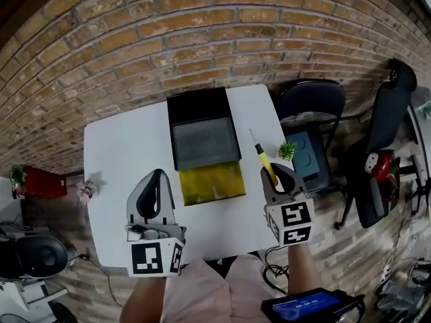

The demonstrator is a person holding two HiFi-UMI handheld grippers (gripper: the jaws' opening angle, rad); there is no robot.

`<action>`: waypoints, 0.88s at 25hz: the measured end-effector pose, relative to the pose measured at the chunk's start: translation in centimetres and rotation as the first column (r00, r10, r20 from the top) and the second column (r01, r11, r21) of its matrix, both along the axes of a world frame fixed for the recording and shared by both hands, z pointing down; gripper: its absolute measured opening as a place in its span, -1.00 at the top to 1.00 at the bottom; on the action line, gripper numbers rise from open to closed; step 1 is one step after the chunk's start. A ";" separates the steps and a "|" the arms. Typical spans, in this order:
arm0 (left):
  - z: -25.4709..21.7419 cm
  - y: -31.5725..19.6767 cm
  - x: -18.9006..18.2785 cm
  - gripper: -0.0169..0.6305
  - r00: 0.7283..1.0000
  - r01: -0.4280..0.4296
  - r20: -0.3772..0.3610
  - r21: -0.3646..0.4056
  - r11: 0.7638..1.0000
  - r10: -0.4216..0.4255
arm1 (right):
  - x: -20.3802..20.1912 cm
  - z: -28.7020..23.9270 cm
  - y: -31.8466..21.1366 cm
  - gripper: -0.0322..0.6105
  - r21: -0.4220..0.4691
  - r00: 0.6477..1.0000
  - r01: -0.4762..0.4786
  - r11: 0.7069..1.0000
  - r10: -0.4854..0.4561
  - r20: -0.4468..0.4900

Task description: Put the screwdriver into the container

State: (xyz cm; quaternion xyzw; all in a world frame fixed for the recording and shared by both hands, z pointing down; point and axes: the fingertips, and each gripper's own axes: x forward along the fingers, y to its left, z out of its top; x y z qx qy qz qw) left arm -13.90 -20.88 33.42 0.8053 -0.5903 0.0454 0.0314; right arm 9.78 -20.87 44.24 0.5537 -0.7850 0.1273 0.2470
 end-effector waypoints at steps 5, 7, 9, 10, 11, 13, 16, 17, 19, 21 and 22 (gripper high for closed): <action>-2.9 1.8 -1.9 0.91 1.000 0.023 -0.014 0.064 0.998 -0.023 | -2.6 -4.4 0.3 0.65 0.087 0.999 0.046 0.995 -0.046 -0.005; -3.7 2.3 -2.7 0.91 0.999 0.036 -0.021 0.089 0.995 -0.035 | -3.7 -5.7 0.2 0.65 0.118 0.998 0.069 0.991 -0.069 -0.008; -4.3 2.8 -3.6 0.91 0.999 0.050 -0.026 0.105 0.993 -0.048 | -4.9 -6.4 0.3 0.65 0.137 0.996 0.093 0.986 -0.092 -0.015; -4.6 3.0 -4.0 0.91 0.998 0.057 -0.028 0.111 0.992 -0.055 | -5.4 -6.7 0.3 0.65 0.142 0.994 0.105 0.984 -0.104 -0.018; -4.8 3.2 -4.4 0.91 0.998 0.064 -0.029 0.116 0.991 -0.061 | -5.9 -6.8 0.4 0.65 0.144 0.993 0.116 0.983 -0.114 -0.021; -5.0 3.4 -5.0 0.91 0.997 0.076 -0.033 0.120 0.990 -0.073 | -6.6 -6.9 0.6 0.65 0.141 0.990 0.138 0.980 -0.136 -0.029; -4.8 3.8 -5.6 0.91 0.996 0.088 -0.037 0.111 0.990 -0.084 | -7.5 -6.4 1.1 0.65 0.119 0.985 0.170 0.978 -0.167 -0.034; -4.6 4.0 -5.6 0.91 0.996 0.089 -0.038 0.105 0.990 -0.085 | -7.7 -6.0 1.3 0.65 0.108 0.983 0.180 0.978 -0.177 -0.035; -4.1 4.2 -5.7 0.91 0.996 0.087 -0.039 0.093 0.992 -0.084 | -8.2 -5.0 1.8 0.65 0.081 0.980 0.198 0.977 -0.196 -0.037; -3.4 4.2 -5.7 0.91 0.996 0.081 -0.039 0.078 0.994 -0.078 | -8.5 -3.7 2.4 0.65 0.049 0.977 0.212 0.976 -0.211 -0.034; -3.1 4.3 -5.6 0.91 0.996 0.077 -0.038 0.070 0.995 -0.075 | -8.7 -3.0 2.8 0.65 0.031 0.976 0.218 0.975 -0.217 -0.032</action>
